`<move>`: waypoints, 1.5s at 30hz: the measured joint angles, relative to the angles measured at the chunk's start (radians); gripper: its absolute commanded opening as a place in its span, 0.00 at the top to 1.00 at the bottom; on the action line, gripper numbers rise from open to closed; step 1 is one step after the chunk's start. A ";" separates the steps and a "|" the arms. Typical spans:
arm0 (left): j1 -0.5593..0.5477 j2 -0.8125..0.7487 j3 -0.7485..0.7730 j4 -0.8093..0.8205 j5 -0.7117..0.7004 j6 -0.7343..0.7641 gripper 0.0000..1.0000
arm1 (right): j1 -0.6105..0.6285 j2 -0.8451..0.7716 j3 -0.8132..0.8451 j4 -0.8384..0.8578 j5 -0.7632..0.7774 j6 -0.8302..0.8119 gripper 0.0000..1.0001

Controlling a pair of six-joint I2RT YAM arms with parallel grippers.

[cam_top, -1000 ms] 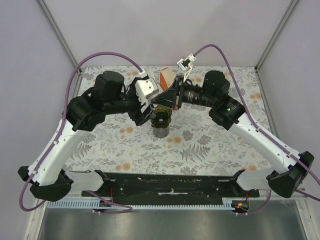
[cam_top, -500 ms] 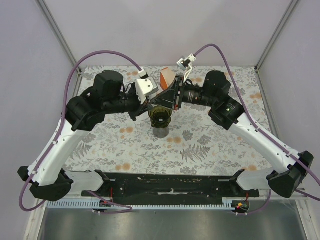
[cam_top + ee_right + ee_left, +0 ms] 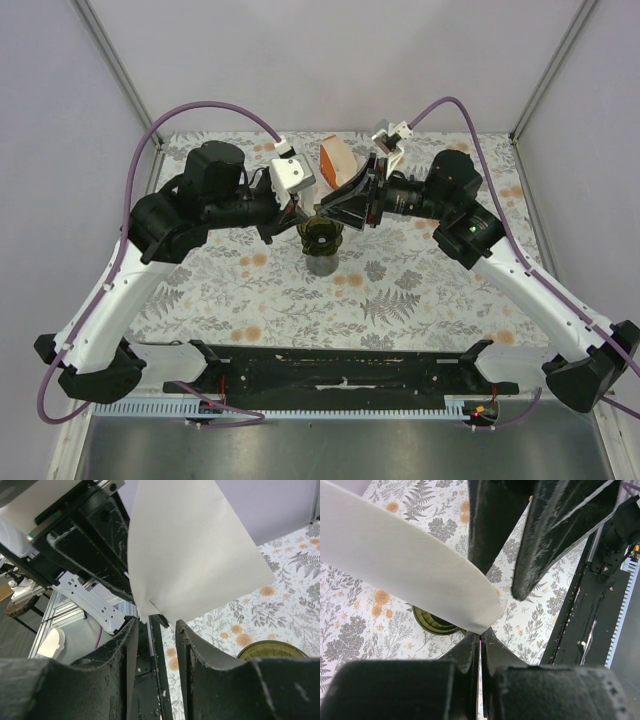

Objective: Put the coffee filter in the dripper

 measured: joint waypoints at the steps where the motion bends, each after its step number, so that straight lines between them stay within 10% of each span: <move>1: 0.000 -0.001 0.000 0.000 0.000 0.000 0.98 | -0.004 -0.006 -0.002 0.000 -0.005 -0.009 0.57; 32: 0.000 -0.004 0.000 0.000 0.000 0.000 0.98 | 0.007 0.030 -0.008 0.068 -0.112 -0.063 0.93; 45: 0.000 -0.004 0.000 0.000 0.000 0.000 0.98 | 0.009 0.030 0.007 0.053 -0.071 -0.069 0.87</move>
